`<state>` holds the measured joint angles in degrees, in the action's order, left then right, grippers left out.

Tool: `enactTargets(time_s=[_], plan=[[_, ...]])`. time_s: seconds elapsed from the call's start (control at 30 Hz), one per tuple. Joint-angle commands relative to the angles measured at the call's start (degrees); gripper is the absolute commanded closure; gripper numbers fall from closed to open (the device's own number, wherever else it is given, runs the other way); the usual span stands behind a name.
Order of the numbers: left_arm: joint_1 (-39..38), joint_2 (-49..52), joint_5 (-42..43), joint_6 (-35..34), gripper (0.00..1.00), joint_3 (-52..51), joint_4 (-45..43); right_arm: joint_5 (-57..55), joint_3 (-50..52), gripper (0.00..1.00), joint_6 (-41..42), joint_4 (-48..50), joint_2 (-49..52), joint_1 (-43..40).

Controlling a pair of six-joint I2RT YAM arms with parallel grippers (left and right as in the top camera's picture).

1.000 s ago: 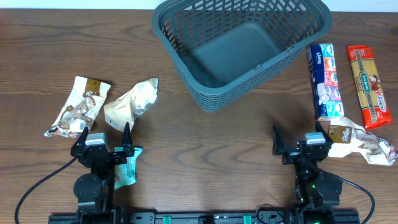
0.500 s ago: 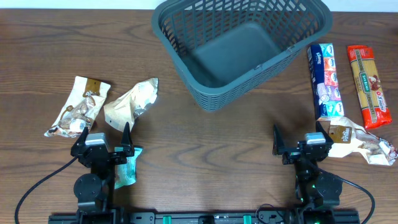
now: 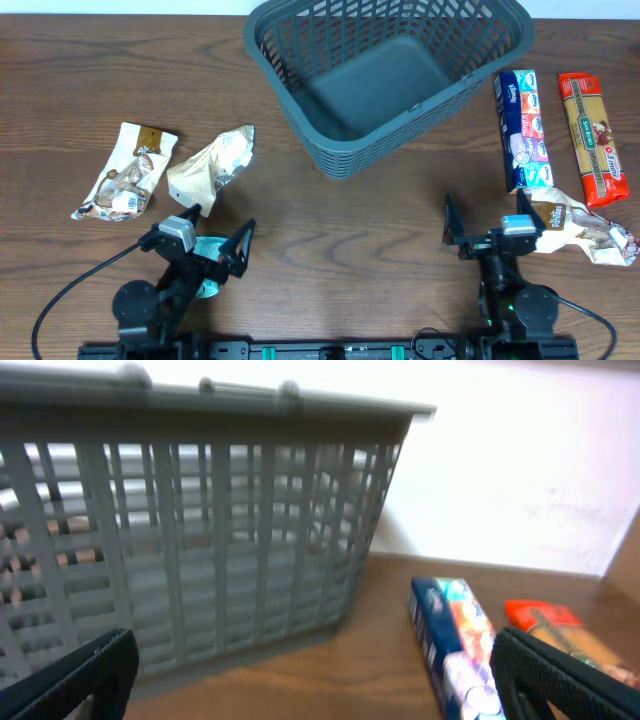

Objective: Pack container
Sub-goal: 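Raise both grippers and move them toward the gray basket rims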

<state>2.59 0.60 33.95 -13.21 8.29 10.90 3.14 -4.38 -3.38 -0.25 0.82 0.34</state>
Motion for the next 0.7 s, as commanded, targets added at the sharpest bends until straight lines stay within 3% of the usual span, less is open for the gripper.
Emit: enactTargets(time_s=[0.0,0.27,0.37,0.47,0.6,0.67], plan=[[0.2,-0.2,9.4,-3.5,0.01,8.1,6.1,-0.2,-7.5,0.01,1.0,-3.9,-0.5,0.3],[0.2,4.2,8.0,9.8,0.01,27.0,27.9,-1.0,-30.2,0.01,1.4,-28.8,5.4,0.3],[0.2,5.5,8.1,9.7,0.01,31.6,28.3,3.2,-40.7,0.01,4.5,-38.5,10.6,0.3],[0.2,5.5,9.1,8.1,0.01,34.1,26.2,16.2,-51.3,0.01,5.5,-47.6,15.4,0.3],[0.2,5.5,19.8,1.0,0.01,34.6,22.0,36.9,-61.5,0.01,5.5,-54.6,17.8,0.3],[0.2,5.5,25.4,-1.8,0.01,34.6,21.0,41.8,-64.1,0.01,6.5,-54.6,17.8,0.3]])
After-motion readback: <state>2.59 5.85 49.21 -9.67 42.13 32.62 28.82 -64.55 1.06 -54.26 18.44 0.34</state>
